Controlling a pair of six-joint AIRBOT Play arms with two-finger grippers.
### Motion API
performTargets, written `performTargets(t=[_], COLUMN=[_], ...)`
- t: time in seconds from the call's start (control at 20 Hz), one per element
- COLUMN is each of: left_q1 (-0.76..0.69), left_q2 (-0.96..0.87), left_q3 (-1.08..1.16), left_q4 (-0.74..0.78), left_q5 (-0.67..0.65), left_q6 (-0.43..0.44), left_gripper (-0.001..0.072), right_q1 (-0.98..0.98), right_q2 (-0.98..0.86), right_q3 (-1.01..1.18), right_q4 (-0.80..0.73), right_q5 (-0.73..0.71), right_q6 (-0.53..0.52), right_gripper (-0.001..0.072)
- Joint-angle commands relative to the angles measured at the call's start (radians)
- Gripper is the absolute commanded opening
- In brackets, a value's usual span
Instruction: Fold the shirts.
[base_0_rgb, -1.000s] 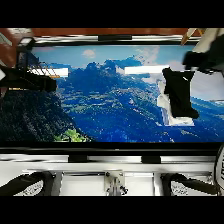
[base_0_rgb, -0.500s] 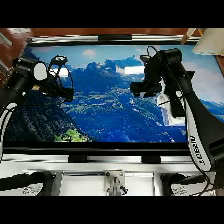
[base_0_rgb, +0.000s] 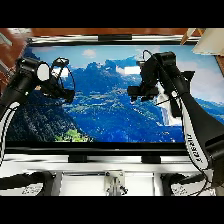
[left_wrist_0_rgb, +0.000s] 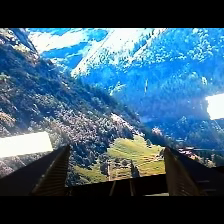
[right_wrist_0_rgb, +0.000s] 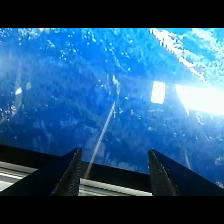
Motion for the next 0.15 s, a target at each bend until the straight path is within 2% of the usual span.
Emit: performTargets(t=[0.0,0.1], left_q1=[0.000,0.000], left_q2=[0.002,0.002], left_q3=[0.001,0.001], left_q4=[0.001,0.001], left_q5=[0.000,0.000], left_q6=[0.022,0.022], left_gripper=[0.0698,0.0699], right_q1=[0.002,0.001], right_q2=[-0.001,-0.001], right_q3=[0.000,0.000], right_q4=[0.003,0.003], right_q5=[-0.002,-0.002], right_q6=[0.001,0.001], right_gripper=[0.0531,0.0531])
